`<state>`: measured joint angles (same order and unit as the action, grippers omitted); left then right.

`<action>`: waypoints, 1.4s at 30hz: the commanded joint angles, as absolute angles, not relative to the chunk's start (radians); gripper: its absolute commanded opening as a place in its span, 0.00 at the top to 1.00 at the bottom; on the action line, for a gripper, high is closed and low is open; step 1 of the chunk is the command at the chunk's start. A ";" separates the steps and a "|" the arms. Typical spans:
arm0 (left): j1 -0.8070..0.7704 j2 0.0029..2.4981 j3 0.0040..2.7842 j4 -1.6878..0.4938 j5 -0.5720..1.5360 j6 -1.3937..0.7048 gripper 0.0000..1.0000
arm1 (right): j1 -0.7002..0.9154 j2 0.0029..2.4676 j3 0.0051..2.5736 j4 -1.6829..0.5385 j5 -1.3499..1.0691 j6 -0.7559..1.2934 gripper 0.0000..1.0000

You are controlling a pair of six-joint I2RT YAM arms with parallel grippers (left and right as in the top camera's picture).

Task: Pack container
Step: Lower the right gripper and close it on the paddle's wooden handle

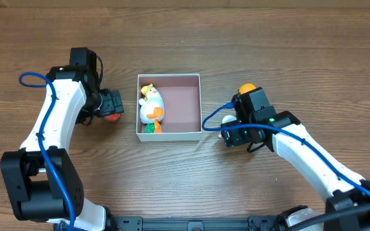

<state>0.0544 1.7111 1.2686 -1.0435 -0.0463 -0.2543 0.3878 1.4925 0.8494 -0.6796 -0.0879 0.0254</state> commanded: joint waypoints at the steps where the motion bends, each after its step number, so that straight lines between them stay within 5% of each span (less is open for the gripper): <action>1: 0.059 1.694 1.287 -1.042 -0.056 -0.236 0.00 | 0.392 1.526 0.876 -0.670 -0.035 0.025 0.22; 12: 0.059 1.694 1.287 -1.042 -0.056 -0.236 0.00 | 0.392 1.570 0.874 -0.636 -0.033 0.025 0.39; 42: 0.059 1.694 1.287 -1.042 -0.056 -0.236 0.00 | 0.392 1.581 0.764 -0.551 -0.015 0.025 0.56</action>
<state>0.0544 1.7111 1.2686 -1.0435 -0.0463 -0.2543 0.3878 1.5715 0.7925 -0.5709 -0.0212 0.0261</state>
